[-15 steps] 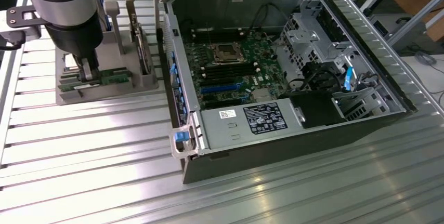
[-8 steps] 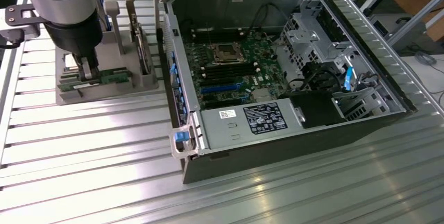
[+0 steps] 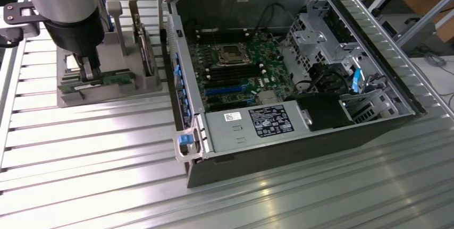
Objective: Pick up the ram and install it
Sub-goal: 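Pick up the ram and move it above insertion slot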
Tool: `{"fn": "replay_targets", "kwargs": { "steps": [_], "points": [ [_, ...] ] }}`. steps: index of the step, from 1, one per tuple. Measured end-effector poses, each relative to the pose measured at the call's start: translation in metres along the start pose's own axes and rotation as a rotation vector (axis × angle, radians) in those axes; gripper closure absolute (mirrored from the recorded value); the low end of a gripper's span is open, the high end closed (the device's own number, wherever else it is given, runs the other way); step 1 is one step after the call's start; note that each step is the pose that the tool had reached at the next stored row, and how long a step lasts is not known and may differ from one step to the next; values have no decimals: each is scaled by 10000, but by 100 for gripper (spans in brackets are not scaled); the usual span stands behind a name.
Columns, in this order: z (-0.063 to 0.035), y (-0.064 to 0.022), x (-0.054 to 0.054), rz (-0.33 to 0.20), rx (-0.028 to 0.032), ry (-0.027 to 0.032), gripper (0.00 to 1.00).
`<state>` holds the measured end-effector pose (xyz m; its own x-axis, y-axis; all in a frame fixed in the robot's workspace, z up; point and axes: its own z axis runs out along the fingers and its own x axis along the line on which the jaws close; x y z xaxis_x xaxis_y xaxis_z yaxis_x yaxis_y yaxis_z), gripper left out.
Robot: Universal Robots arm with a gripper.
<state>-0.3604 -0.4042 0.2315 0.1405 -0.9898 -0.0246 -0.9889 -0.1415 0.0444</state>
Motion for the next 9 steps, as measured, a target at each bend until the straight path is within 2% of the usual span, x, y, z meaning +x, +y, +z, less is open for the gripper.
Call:
{"fn": "replay_targets", "kwargs": {
  "steps": [9],
  "points": [
    [-71,3,-2,0,1,0,87]
  ]
}}
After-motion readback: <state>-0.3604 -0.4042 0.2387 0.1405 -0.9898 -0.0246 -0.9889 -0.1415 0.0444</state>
